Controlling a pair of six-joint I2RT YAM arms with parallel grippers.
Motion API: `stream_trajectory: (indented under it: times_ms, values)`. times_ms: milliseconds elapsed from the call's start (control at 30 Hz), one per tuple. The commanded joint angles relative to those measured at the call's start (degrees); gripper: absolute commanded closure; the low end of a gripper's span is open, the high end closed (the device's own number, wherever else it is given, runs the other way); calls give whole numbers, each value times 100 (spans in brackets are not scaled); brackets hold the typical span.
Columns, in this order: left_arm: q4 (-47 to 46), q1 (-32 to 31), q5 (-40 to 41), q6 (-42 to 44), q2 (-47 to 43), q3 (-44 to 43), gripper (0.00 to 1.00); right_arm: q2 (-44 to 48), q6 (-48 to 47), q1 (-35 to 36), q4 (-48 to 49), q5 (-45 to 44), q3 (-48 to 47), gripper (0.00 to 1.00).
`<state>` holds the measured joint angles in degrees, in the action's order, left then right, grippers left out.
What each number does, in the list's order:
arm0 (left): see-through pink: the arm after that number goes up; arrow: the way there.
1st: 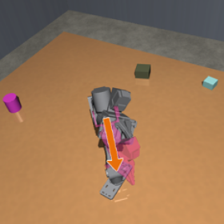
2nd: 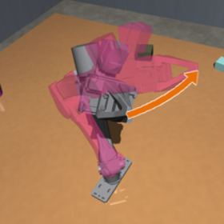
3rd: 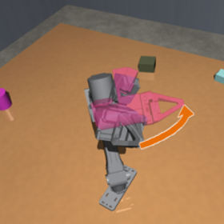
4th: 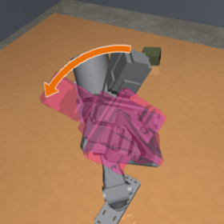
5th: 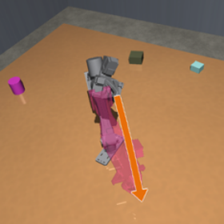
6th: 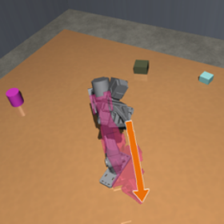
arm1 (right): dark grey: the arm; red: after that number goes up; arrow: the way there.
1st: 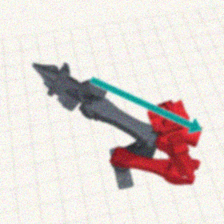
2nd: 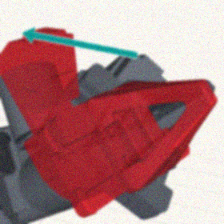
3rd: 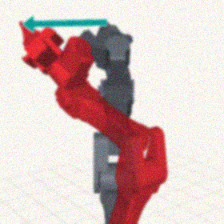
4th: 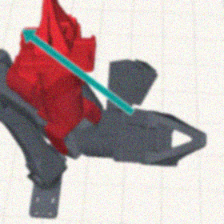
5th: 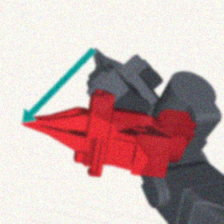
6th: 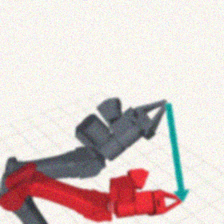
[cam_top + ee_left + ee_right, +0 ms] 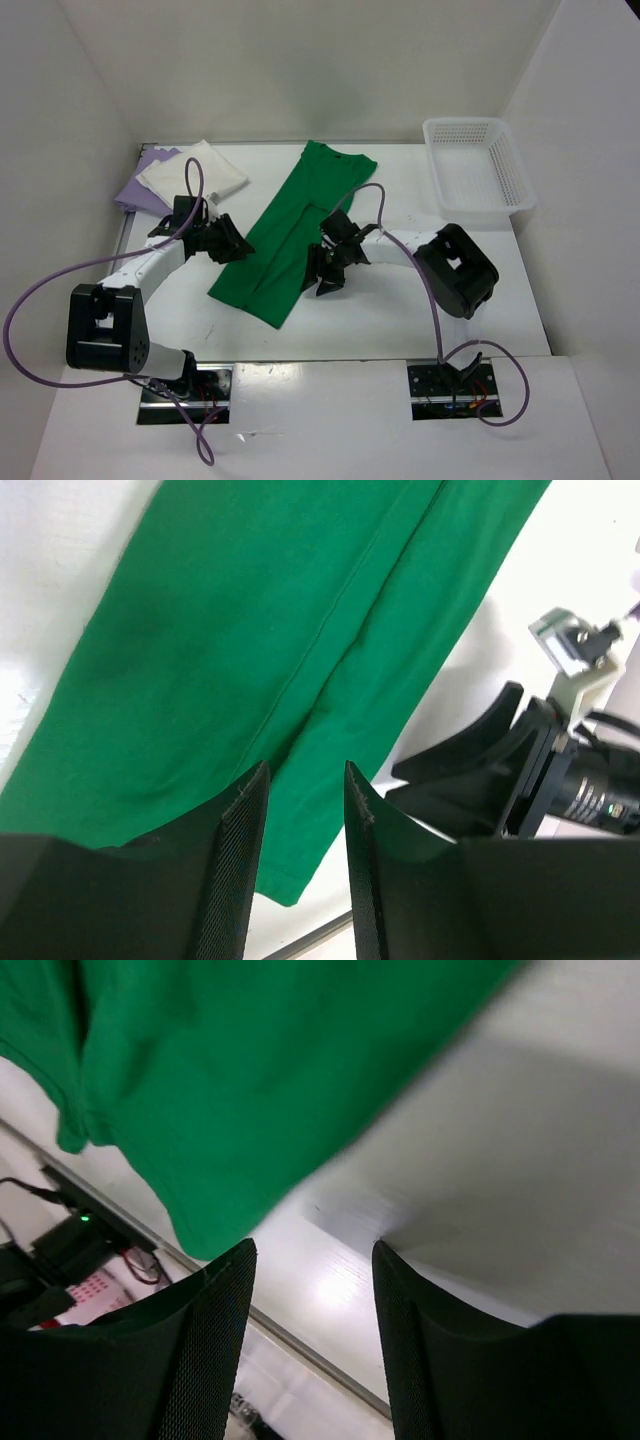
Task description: Fold and stack the t-shirts
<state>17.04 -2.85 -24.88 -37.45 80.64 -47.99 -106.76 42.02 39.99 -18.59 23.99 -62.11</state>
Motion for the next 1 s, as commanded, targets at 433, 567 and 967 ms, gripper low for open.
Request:
stream_trajectory:
  times_ms: [433, 567, 967]
  values:
    - [273, -118, -16, 300, -207, 219, 53, 250, -765, -1229, -381, -595, 197, 100]
    - [466, -495, -16, 353, -154, 272, 50, 1059, -1002, -1617, -811, -545, 577, 82]
    - [1126, -1876, 483, 19, 426, 325, 47, 2511, 287, -1319, -638, -43, 2360, 46]
